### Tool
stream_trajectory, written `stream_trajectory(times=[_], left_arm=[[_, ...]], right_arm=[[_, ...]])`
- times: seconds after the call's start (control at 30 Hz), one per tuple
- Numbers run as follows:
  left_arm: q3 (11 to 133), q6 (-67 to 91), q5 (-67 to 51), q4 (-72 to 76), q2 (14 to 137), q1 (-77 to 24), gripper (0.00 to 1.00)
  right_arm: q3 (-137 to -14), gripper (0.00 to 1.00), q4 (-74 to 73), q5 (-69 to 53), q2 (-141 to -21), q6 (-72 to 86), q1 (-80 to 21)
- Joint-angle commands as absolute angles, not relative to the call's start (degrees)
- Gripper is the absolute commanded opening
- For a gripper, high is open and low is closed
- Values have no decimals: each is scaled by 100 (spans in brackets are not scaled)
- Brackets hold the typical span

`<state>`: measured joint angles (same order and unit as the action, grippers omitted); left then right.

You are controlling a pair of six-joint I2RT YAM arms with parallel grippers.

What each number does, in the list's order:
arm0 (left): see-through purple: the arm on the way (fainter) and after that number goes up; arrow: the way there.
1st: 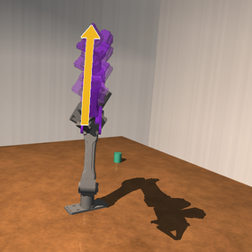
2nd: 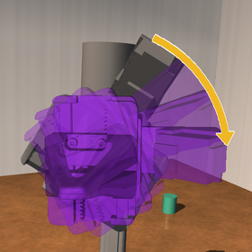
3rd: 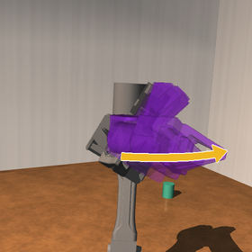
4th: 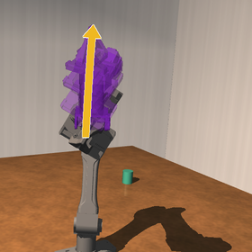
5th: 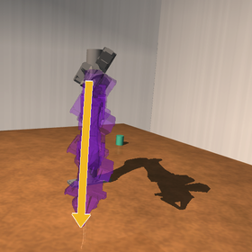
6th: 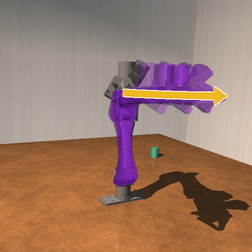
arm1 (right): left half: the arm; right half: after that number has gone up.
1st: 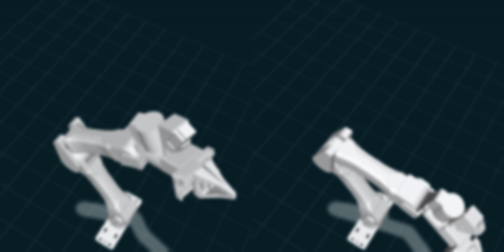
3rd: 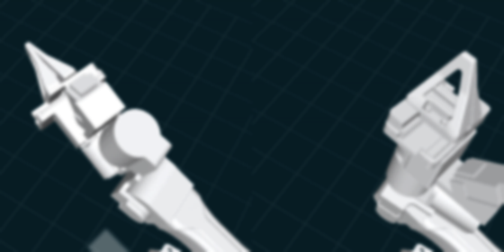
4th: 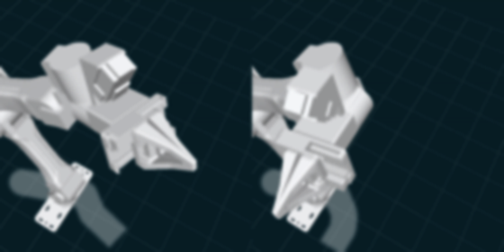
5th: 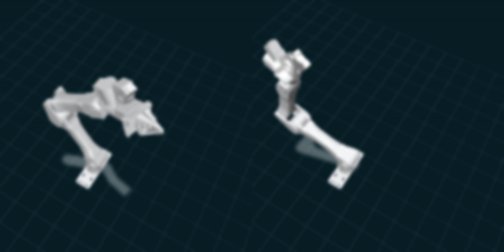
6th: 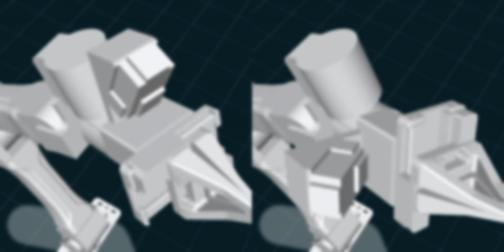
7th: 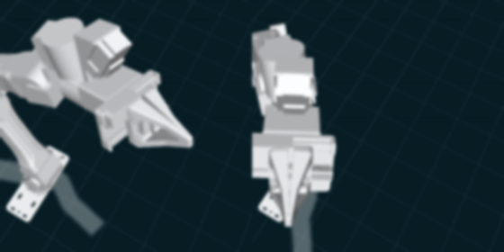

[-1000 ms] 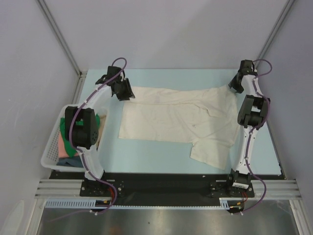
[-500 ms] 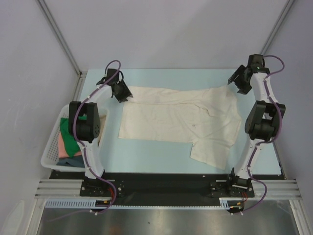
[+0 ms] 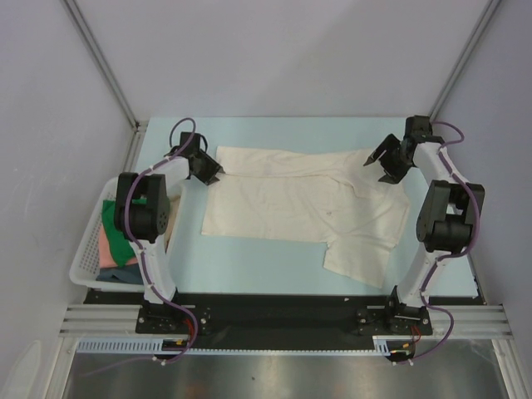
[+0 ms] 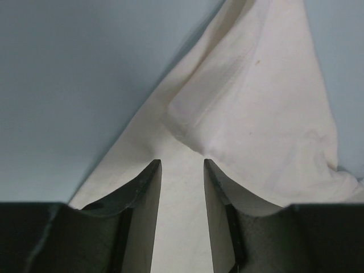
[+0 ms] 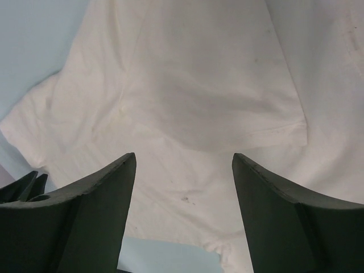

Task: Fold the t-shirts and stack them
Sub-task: Flatten the tshirt out

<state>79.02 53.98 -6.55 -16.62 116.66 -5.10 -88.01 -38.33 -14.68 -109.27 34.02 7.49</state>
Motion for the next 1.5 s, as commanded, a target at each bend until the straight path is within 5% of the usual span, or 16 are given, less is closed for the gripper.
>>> stream_trajectory(times=[0.0, 1.47], left_arm=[[7945, 5581, -589, -1345, 11417, -440, 41], [8341, 5678, -835, -1380, 12067, -167, 41]], right_arm=[[-8763, 75, -3761, -1521, -10424, 3288, 800], [-8139, 74, -3779, -1521, -10389, 3155, 1037]])
